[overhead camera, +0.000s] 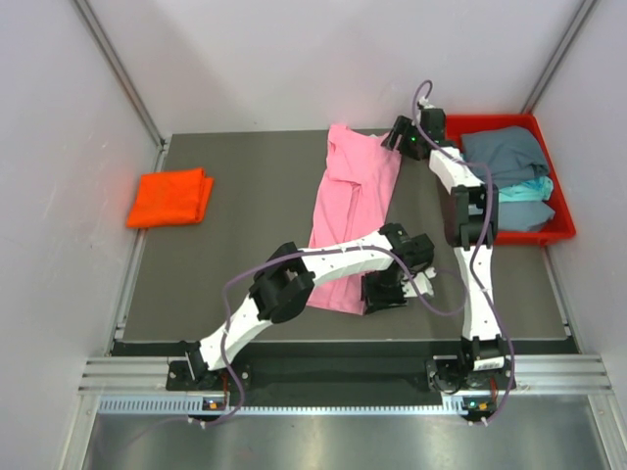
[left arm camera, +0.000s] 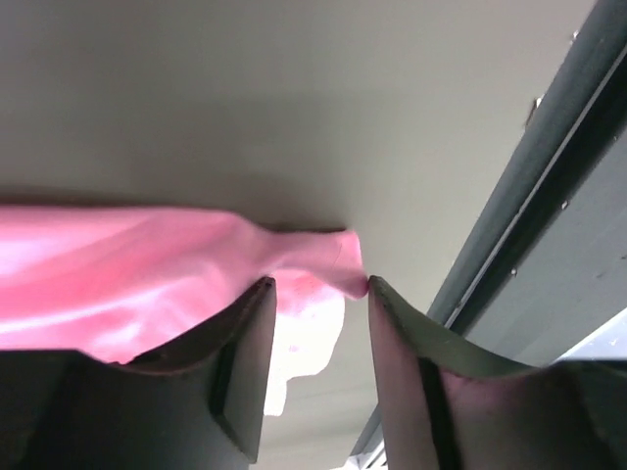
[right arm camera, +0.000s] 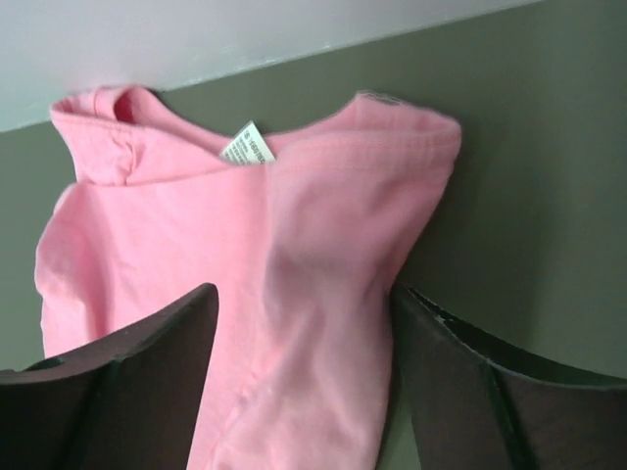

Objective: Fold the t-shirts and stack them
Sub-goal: Fold the tshirt

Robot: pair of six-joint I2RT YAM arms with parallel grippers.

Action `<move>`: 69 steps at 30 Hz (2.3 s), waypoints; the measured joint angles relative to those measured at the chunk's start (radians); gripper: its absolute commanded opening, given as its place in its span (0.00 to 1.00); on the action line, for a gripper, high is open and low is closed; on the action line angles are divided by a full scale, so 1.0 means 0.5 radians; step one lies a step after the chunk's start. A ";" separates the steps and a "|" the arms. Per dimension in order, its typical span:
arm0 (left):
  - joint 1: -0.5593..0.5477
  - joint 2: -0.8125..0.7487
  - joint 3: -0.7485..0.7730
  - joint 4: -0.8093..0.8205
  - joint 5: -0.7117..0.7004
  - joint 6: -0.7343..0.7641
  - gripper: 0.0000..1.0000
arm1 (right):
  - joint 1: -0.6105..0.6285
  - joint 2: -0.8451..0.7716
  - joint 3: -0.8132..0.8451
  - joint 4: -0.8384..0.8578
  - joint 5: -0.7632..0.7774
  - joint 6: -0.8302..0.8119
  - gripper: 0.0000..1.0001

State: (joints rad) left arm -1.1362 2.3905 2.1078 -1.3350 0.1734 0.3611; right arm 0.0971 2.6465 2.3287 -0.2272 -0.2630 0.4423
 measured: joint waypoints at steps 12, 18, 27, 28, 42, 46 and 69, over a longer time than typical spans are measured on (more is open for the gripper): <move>0.135 -0.597 -0.266 0.092 -0.121 -0.076 0.65 | -0.301 -0.938 -0.906 -0.155 -0.211 0.005 0.74; 0.594 -0.917 -0.510 0.179 -0.070 -0.283 0.63 | -0.419 -1.802 -1.956 -0.074 -0.533 0.191 0.71; 1.366 -0.911 -0.798 0.428 0.395 -0.706 0.63 | 0.037 -2.249 -3.141 -0.196 -0.790 0.336 0.69; 1.386 -0.911 -0.833 0.445 0.446 -0.740 0.63 | 0.055 -2.300 -3.172 -0.231 -0.798 0.332 0.68; 1.609 -0.909 -1.656 0.851 1.102 -1.207 0.62 | 0.180 -2.451 -3.633 -0.079 -0.947 0.454 0.64; 1.604 -0.908 -1.790 1.031 1.180 -1.332 0.62 | 0.288 -2.369 -3.625 0.024 -1.003 0.520 0.63; 1.603 -0.824 -2.002 1.318 1.344 -1.490 0.26 | 0.629 -2.083 -3.478 0.335 -0.921 0.688 0.23</move>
State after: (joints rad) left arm -0.3347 1.9785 1.1069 -0.6758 0.8452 -0.3840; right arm 0.4118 1.6051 0.5900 -0.0597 -0.7235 0.7864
